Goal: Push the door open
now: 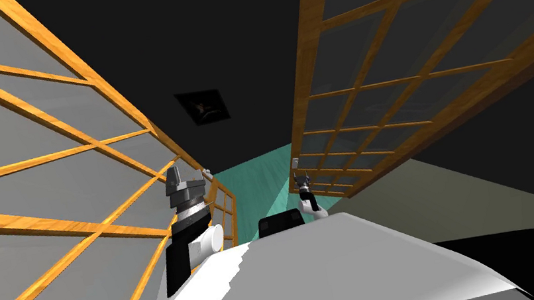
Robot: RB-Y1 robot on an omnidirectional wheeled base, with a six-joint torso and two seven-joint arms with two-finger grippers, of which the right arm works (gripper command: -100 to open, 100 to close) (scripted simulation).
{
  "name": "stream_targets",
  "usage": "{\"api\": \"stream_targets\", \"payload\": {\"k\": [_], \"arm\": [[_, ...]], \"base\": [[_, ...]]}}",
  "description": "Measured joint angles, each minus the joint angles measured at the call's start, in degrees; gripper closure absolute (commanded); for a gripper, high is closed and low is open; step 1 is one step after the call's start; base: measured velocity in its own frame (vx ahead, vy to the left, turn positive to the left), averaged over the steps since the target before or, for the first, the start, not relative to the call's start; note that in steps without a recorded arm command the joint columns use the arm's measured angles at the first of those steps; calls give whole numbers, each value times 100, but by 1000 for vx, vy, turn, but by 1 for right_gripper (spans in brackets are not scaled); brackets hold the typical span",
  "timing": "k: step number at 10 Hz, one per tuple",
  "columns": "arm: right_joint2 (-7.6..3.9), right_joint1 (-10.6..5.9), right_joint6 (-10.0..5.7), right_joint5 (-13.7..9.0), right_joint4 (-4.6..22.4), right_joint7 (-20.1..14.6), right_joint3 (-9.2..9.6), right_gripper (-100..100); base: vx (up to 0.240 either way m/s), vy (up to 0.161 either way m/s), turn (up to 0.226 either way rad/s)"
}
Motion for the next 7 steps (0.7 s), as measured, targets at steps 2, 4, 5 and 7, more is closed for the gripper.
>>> {"api": "stream_targets", "payload": {"k": [2,4,5,7], "arm": [[48,13,-2,-75,-21,-291,-9,-100],[101,27,-3,-148,-43,-593,-18,-100],[133,38,-3,-189,-62,-757,-23,-100],[164,44,-1,-230,-75,-970,-29,-100]], "base": [[-34,-6,35],[-40,-4,73],[-32,-4,19],[-23,-2,41]]}}
